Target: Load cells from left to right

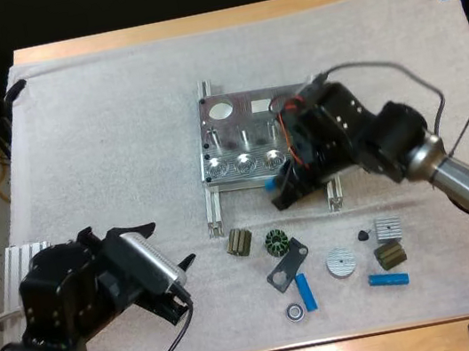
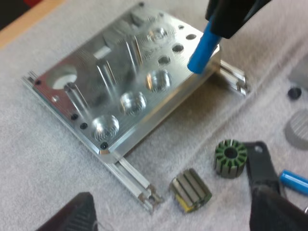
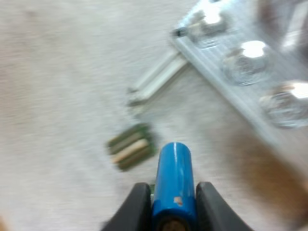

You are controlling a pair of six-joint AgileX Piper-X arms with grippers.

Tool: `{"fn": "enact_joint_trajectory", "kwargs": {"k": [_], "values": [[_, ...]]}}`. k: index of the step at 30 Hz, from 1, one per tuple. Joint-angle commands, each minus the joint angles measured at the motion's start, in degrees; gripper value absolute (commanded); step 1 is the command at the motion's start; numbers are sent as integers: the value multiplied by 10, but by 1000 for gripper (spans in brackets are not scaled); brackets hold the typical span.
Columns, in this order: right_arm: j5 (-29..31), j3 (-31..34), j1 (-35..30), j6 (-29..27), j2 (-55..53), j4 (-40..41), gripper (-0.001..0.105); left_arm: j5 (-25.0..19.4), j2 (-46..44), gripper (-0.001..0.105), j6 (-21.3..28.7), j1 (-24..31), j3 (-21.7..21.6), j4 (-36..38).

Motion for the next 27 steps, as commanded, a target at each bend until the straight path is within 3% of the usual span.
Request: {"fn": "enact_joint_trajectory", "kwargs": {"k": [1, 8, 17, 27], "values": [[32, -22, -3, -24, 14, 19, 0, 7, -5, 65, -19, 5, -2, -12], [151, -139, -4, -55, 125, 105, 0, 8, -7, 65, -30, 5, -2, -34], [189, -235, -32, -49, 231, 149, 0, 17, -7, 65, -37, 5, -2, -31], [130, -242, -75, -43, 244, 152, 0, 16, -7, 65, -39, 5, -2, -31]]}}
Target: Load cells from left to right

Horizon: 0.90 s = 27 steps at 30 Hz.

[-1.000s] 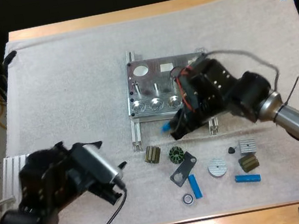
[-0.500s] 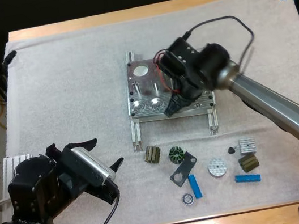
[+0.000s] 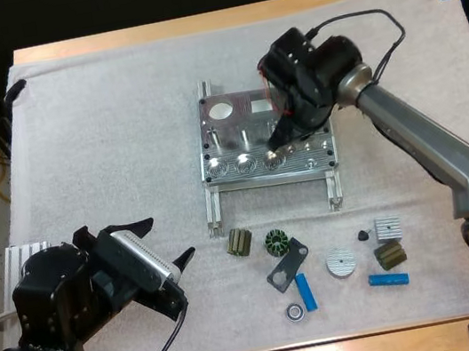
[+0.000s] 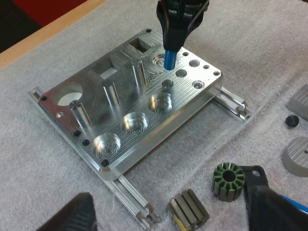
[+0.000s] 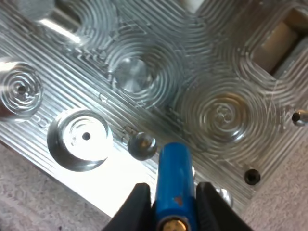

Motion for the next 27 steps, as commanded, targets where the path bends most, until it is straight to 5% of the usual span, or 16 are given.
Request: {"fn": "enact_joint_trajectory", "kwargs": {"k": [1, 27], "values": [[-14, -6, 0, 0, -4, 1, 0, 5, -1, 65, -6, 0, -2, -5], [-51, -5, 3, -5, 40, -9, 0, 5, -1, 65, -6, 0, -2, -5]]}}
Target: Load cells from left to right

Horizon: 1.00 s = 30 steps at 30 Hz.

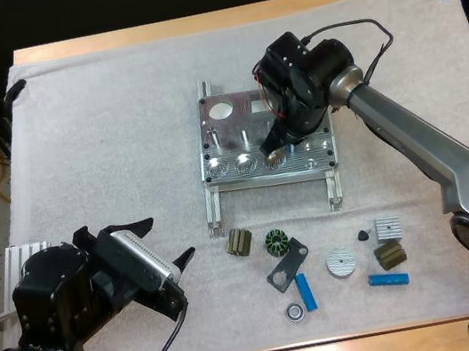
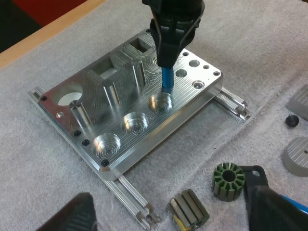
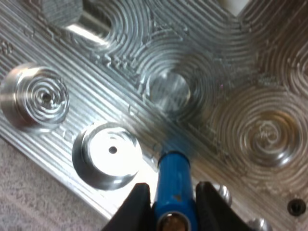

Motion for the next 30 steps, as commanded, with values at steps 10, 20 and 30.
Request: {"fn": "enact_joint_trajectory", "kwargs": {"k": [10, 20, 30], "values": [[-10, -1, 1, 3, 10, -14, 0, 4, -1, 65, -6, 0, -2, -5], [-10, -1, 1, 11, 12, -4, 0, 4, -1, 65, -6, 0, -2, -5], [-11, -1, 1, 24, 19, -3, 10, 4, -1, 65, -6, 0, -2, -5]]}}
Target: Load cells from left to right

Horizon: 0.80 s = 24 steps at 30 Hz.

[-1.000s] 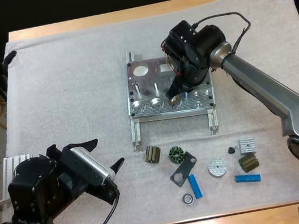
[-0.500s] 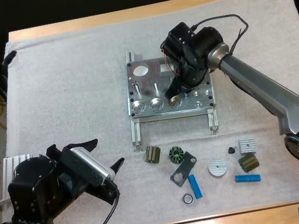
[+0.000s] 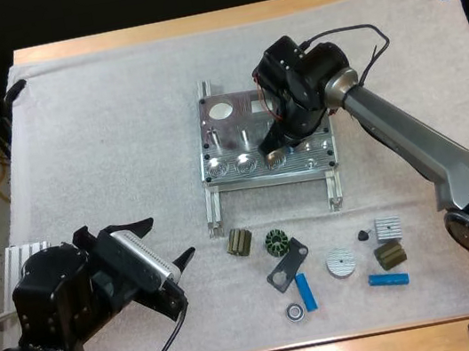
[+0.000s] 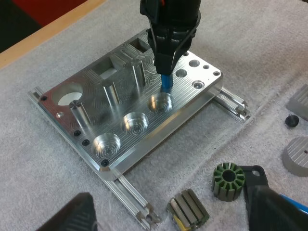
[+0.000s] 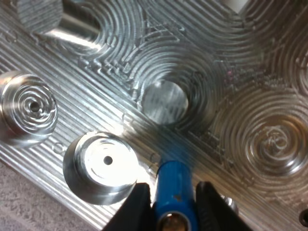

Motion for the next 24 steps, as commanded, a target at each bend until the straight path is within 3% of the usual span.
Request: {"fn": "enact_joint_trajectory", "kwargs": {"k": [1, 3, 4, 6, 7, 16, 24], "values": [[-9, -1, 1, 4, 4, 4, 15, 4, -1, 65, -6, 0, -2, -5], [-16, -1, 1, 4, 4, 5, 43, 4, -1, 65, -6, 0, -2, -5], [-16, -1, 1, 4, 4, 5, 48, 4, -1, 65, -6, 0, -2, -5], [-21, -1, 1, 6, -4, 9, 74, 4, -1, 65, -6, 0, -2, -5], [-26, -1, 1, 6, -8, 10, 78, 4, -1, 65, -6, 0, -2, -5], [-39, -1, 1, 4, -105, 39, 79, 4, -1, 65, -6, 0, -2, -5], [-39, 11, 1, 3, -216, 68, 79, 40, -1, 65, -4, -17, -2, -5]]}}
